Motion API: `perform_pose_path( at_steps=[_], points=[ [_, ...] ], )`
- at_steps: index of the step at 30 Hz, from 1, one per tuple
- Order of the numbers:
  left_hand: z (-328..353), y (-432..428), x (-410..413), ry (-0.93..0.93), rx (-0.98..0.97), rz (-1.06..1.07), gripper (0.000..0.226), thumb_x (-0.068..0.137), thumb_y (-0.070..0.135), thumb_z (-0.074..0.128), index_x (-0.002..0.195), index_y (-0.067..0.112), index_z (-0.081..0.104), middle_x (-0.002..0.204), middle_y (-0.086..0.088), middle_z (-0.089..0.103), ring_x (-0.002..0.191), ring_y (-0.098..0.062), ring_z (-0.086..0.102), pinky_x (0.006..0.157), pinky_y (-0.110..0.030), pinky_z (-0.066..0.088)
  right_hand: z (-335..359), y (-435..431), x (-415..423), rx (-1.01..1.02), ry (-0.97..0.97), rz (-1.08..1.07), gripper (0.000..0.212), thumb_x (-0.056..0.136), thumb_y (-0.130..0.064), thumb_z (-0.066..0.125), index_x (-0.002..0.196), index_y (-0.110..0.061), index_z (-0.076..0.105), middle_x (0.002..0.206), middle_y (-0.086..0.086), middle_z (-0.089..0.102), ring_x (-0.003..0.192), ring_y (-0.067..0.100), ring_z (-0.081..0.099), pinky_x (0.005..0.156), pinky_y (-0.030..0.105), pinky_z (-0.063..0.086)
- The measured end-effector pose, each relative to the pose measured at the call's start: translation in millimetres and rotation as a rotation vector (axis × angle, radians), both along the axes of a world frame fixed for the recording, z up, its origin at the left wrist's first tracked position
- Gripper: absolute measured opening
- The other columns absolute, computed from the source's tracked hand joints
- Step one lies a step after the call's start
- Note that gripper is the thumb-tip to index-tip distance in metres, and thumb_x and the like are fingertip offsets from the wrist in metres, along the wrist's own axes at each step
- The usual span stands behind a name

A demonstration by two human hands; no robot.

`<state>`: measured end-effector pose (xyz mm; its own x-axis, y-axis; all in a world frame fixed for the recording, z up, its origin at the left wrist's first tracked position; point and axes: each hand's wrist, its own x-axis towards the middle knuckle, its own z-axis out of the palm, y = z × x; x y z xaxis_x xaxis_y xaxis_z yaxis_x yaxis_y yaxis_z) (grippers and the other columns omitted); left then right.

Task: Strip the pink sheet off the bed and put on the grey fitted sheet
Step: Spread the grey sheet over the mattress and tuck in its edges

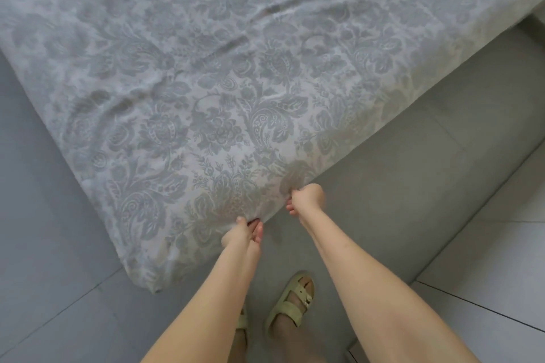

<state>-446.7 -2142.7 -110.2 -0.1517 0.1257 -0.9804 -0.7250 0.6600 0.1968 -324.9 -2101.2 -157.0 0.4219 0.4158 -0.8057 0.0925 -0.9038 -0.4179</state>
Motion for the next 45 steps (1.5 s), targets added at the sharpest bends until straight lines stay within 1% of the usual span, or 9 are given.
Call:
perform_pose_path(
  at_steps=[4, 10, 13, 16, 20, 28, 32, 36, 45],
  points=[
    [1, -9, 0, 0.072, -0.013, -0.141, 0.035, 0.103, 0.021, 0.036, 0.100, -0.006, 0.057, 0.066, -0.005, 0.070, 0.035, -0.008, 0.056, 0.031, -0.012, 0.039, 7, -13, 14, -0.001, -0.262, 0.268, 0.023, 0.087, -0.017, 0.054, 0.080, -0.001, 0.069, 0.080, 0.014, 0.071, 0.078, 0.030, 0.069, 0.068, 0.031, 0.056],
    [27, -4, -6, -0.005, -0.151, -0.383, 0.034, 0.103, 0.021, 0.030, 0.099, 0.001, 0.057, 0.070, -0.008, 0.068, 0.081, -0.018, 0.065, 0.044, -0.021, 0.043, 35, -5, 25, -0.076, -0.029, 0.215, 0.018, 0.090, -0.012, 0.057, 0.075, -0.003, 0.059, 0.057, 0.011, 0.060, 0.044, 0.018, 0.056, 0.043, 0.025, 0.046],
    [39, 14, -8, 0.033, -0.189, -0.722, 0.025, 0.095, 0.004, 0.038, 0.072, 0.003, 0.049, 0.039, -0.006, 0.054, 0.048, -0.018, 0.051, 0.046, -0.023, 0.040, 56, 4, 54, -0.034, -0.005, 0.251, 0.019, 0.092, -0.021, 0.057, 0.089, -0.003, 0.063, 0.064, 0.009, 0.059, 0.048, 0.017, 0.056, 0.044, 0.026, 0.047],
    [45, 56, 10, 0.297, -0.014, -1.051, 0.024, 0.086, 0.001, 0.039, 0.064, 0.009, 0.044, 0.050, -0.005, 0.044, 0.039, -0.016, 0.039, 0.043, -0.021, 0.032, 69, 28, 97, 0.018, 0.039, 0.128, 0.033, 0.095, -0.030, 0.055, 0.105, 0.000, 0.059, 0.081, 0.012, 0.060, 0.061, 0.021, 0.059, 0.049, 0.031, 0.051],
    [56, 118, 53, 0.879, 0.403, -1.504, 0.021, 0.094, 0.018, 0.043, 0.103, 0.012, 0.060, 0.100, -0.008, 0.061, 0.089, -0.024, 0.057, 0.069, -0.032, 0.044, 74, 74, 154, 0.062, 0.084, -0.113, 0.048, 0.095, -0.034, 0.053, 0.126, 0.002, 0.047, 0.121, 0.019, 0.054, 0.091, 0.029, 0.061, 0.063, 0.038, 0.056],
    [49, 234, 129, 1.071, 0.916, -1.826, 0.038, 0.098, 0.009, 0.038, 0.123, 0.023, 0.062, 0.147, 0.005, 0.042, 0.137, -0.021, 0.031, 0.107, -0.033, 0.031, 28, 153, 227, 0.122, 0.024, -0.248, 0.036, 0.098, -0.021, 0.051, 0.124, 0.003, 0.047, 0.113, 0.015, 0.055, 0.103, 0.033, 0.059, 0.081, 0.046, 0.055],
    [37, 286, 160, 1.054, 0.862, -2.025, 0.041, 0.100, 0.016, 0.036, 0.135, 0.032, 0.048, 0.155, 0.006, 0.026, 0.144, -0.023, 0.016, 0.107, -0.038, 0.033, 8, 173, 258, 0.108, -0.033, -0.362, 0.022, 0.095, -0.021, 0.056, 0.081, -0.004, 0.053, 0.079, 0.012, 0.060, 0.067, 0.026, 0.061, 0.043, 0.032, 0.053],
    [23, 294, 185, 1.018, 0.670, -2.278, 0.050, 0.100, 0.023, 0.033, 0.147, 0.037, 0.022, 0.159, -0.004, 0.005, 0.145, -0.033, 0.000, 0.112, -0.046, 0.025, 3, 154, 276, 0.010, -0.238, -0.068, 0.042, 0.095, -0.024, 0.054, 0.055, -0.009, 0.055, 0.040, 0.002, 0.057, 0.049, 0.025, 0.057, 0.063, 0.041, 0.053],
    [27, 312, 205, 1.066, 0.705, -2.195, 0.048, 0.101, 0.029, 0.031, 0.148, 0.034, 0.023, 0.159, -0.005, 0.006, 0.146, -0.030, 0.002, 0.114, -0.043, 0.025, 43, 176, 311, 0.015, -0.045, -0.108, 0.036, 0.095, -0.034, 0.053, 0.085, -0.002, 0.064, 0.081, 0.013, 0.065, 0.069, 0.023, 0.062, 0.057, 0.032, 0.049]
  ],
)
